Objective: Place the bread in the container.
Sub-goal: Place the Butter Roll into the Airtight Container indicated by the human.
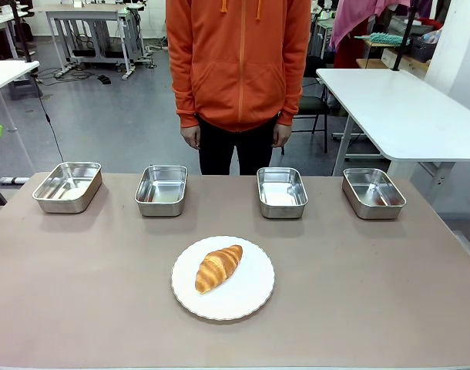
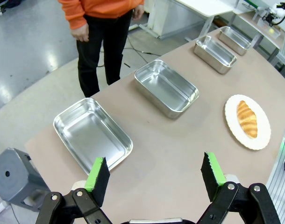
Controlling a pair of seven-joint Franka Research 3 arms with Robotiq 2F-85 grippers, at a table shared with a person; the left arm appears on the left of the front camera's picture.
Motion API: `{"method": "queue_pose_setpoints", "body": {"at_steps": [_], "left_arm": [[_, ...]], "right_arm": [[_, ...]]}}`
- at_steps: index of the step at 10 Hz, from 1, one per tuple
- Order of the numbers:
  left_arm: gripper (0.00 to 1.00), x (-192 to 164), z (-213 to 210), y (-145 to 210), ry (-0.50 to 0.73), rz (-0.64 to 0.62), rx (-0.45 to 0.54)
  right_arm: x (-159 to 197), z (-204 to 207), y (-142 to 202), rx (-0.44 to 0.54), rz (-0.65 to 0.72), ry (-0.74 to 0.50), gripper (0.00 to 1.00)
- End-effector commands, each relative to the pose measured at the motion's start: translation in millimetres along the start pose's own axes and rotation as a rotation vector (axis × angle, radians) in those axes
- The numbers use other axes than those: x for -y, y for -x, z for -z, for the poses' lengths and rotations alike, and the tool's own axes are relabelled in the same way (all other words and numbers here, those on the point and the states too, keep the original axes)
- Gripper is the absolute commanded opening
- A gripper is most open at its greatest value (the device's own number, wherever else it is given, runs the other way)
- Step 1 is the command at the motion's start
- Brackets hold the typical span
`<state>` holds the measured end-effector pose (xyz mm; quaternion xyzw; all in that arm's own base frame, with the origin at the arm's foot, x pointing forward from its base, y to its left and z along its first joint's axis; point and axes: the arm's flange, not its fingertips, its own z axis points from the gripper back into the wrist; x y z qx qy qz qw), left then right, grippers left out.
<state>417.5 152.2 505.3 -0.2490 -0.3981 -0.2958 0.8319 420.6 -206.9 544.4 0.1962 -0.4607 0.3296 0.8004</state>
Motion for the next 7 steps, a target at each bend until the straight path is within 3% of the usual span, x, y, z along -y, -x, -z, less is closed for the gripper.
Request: {"method": "queue_pose_setpoints", "body": {"at_steps": [1, 7], "left_arm": [[1.00, -1.4, -1.6, 0.0, 0.002, -0.002, 0.015], [1.00, -1.4, -1.6, 0.0, 0.002, -0.002, 0.015]], "right_arm": [[0.0, 0.7, -0.6, 0.004, -0.002, -0.002, 1.00], [0.0, 0.7, -0.6, 0.004, -0.002, -0.002, 1.00]]}}
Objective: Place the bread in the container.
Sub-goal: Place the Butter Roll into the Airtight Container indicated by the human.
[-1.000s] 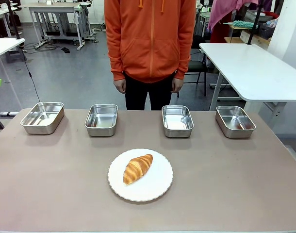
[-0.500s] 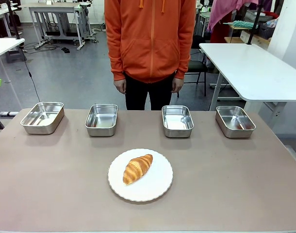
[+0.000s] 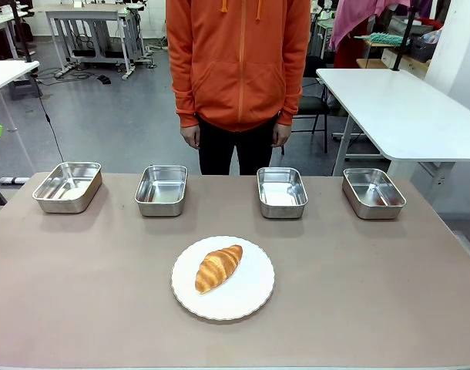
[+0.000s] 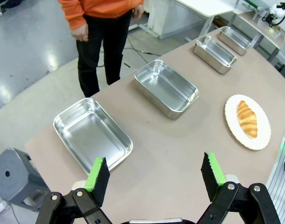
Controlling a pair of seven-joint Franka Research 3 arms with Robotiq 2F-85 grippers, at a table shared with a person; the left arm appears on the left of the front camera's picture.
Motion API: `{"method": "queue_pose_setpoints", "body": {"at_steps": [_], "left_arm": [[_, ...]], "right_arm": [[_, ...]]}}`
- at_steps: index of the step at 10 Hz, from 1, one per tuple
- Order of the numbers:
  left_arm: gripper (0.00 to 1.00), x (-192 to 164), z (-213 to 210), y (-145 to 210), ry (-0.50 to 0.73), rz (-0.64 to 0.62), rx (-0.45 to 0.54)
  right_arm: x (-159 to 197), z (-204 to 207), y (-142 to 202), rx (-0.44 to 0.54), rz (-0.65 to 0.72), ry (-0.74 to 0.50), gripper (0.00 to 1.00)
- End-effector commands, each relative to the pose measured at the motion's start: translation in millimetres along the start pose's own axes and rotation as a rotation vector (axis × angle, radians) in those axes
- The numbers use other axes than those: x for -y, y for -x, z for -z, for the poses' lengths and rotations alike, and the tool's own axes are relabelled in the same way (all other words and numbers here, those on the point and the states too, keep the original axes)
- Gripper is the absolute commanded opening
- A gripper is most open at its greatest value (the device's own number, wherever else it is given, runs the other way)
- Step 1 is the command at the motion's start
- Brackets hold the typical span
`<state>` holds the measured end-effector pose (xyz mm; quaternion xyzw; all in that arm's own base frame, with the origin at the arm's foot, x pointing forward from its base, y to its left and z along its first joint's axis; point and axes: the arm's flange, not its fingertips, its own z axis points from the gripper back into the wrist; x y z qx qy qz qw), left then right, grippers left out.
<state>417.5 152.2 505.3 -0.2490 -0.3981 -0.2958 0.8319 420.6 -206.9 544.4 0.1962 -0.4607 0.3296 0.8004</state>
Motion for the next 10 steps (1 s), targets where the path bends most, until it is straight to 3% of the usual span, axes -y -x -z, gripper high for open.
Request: {"method": "queue_pose_setpoints", "body": {"at_steps": [1, 10], "left_arm": [[1.00, -1.4, -1.6, 0.0, 0.002, -0.002, 0.015], [1.00, -1.4, -1.6, 0.0, 0.002, -0.002, 0.015]], "right_arm": [[0.0, 0.7, -0.6, 0.004, -0.002, -0.002, 1.00], [0.0, 0.7, -0.6, 0.004, -0.002, -0.002, 1.00]]}}
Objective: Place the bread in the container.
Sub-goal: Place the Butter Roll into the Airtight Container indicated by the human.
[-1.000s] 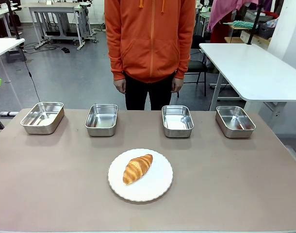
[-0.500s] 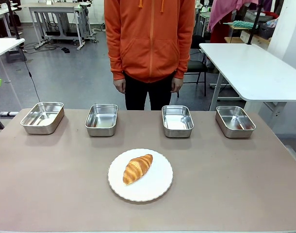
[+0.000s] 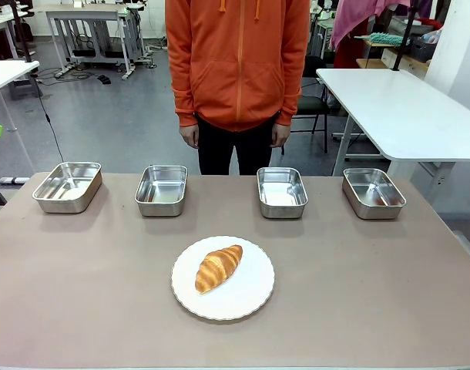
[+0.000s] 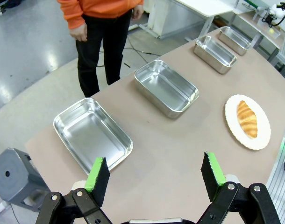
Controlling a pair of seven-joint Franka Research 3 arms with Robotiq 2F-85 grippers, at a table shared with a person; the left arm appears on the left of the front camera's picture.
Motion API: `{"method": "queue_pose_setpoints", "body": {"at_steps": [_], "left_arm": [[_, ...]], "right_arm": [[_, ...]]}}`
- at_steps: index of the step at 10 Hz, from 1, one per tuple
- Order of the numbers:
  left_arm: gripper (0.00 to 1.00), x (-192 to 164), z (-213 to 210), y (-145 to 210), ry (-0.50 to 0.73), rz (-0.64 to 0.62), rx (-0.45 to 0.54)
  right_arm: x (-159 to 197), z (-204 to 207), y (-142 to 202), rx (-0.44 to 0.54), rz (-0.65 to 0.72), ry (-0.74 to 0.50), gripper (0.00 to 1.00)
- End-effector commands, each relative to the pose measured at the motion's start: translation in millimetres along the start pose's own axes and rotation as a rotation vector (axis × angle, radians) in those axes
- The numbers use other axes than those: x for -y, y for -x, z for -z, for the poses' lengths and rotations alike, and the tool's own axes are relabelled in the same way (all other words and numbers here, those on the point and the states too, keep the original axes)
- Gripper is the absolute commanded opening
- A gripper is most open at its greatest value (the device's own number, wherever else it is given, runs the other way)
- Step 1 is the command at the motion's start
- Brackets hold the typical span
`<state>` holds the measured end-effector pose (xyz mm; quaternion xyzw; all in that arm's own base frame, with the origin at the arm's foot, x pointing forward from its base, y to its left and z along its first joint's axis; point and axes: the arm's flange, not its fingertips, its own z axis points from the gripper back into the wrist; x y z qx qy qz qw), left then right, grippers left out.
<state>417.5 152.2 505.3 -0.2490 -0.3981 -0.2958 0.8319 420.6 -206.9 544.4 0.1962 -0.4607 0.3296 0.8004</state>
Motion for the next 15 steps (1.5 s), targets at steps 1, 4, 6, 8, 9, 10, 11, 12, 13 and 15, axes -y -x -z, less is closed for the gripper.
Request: {"method": "queue_pose_setpoints", "body": {"at_steps": [1, 4, 6, 8, 9, 10, 11, 12, 13, 15], "left_arm": [[1.00, -1.4, -1.6, 0.0, 0.002, -0.002, 0.015], [1.00, -1.4, -1.6, 0.0, 0.002, -0.002, 0.015], [1.00, -1.4, -1.6, 0.0, 0.002, -0.002, 0.015], [1.00, -1.4, -1.6, 0.0, 0.002, -0.002, 0.015], [1.00, -1.4, -1.6, 0.0, 0.002, -0.002, 0.015], [1.00, -1.4, -1.6, 0.0, 0.002, -0.002, 0.015], [1.00, -1.4, -1.6, 0.0, 0.002, -0.002, 0.015], [1.00, -1.4, -1.6, 0.0, 0.002, -0.002, 0.015], [1.00, -1.4, -1.6, 0.0, 0.002, -0.002, 0.015], [1.00, -1.4, -1.6, 0.0, 0.002, -0.002, 0.015]], "right_arm": [[0.0, 0.7, -0.6, 0.004, -0.002, -0.002, 1.00], [0.0, 0.7, -0.6, 0.004, -0.002, -0.002, 1.00], [0.0, 0.7, -0.6, 0.004, -0.002, -0.002, 1.00], [0.0, 0.7, -0.6, 0.004, -0.002, -0.002, 1.00], [0.0, 0.7, -0.6, 0.004, -0.002, -0.002, 1.00], [0.0, 0.7, -0.6, 0.004, -0.002, -0.002, 1.00], [0.0, 0.7, -0.6, 0.004, -0.002, -0.002, 1.00], [0.0, 0.7, -0.6, 0.004, -0.002, -0.002, 1.00], [0.0, 0.7, -0.6, 0.004, -0.002, -0.002, 1.00], [0.0, 0.7, -0.6, 0.004, -0.002, -0.002, 1.00]]}}
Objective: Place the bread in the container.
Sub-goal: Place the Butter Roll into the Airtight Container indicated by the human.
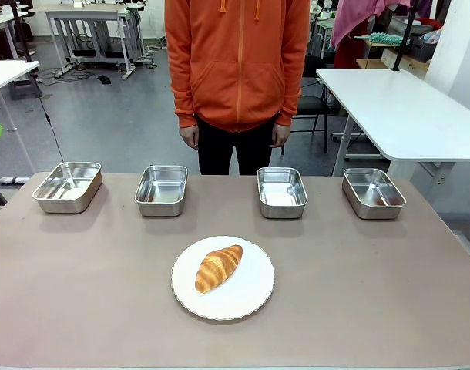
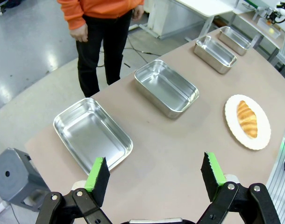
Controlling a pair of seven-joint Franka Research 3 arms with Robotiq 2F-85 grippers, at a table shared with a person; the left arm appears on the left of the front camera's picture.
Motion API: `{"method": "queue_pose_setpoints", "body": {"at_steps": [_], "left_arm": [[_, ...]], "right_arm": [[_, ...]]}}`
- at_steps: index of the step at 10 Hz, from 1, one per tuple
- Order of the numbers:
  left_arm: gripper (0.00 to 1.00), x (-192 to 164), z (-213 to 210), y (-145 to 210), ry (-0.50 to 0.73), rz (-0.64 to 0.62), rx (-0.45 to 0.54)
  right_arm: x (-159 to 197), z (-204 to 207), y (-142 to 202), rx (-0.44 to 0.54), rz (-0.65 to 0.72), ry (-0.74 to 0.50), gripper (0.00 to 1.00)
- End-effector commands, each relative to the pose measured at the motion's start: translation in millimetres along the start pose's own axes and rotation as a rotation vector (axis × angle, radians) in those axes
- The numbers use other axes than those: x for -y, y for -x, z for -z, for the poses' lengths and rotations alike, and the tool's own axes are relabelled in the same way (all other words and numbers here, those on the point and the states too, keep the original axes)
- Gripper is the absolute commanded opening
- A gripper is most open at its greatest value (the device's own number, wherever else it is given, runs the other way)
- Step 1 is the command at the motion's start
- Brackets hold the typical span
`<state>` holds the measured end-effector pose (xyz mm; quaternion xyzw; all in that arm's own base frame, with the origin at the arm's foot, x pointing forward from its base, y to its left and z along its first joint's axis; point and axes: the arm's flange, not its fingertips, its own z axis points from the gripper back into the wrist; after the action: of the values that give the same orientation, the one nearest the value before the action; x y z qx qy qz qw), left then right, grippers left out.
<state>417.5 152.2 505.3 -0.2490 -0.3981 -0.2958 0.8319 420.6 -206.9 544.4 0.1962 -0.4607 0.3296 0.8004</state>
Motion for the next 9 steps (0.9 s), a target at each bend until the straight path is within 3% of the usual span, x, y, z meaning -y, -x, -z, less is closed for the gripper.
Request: {"method": "queue_pose_setpoints", "body": {"at_steps": [1, 9], "left_arm": [[1.00, -1.4, -1.6, 0.0, 0.002, -0.002, 0.015], [1.00, -1.4, -1.6, 0.0, 0.002, -0.002, 0.015]], "right_arm": [[0.0, 0.7, -0.6, 0.004, -0.002, -0.002, 1.00], [0.0, 0.7, -0.6, 0.004, -0.002, -0.002, 1.00]]}}
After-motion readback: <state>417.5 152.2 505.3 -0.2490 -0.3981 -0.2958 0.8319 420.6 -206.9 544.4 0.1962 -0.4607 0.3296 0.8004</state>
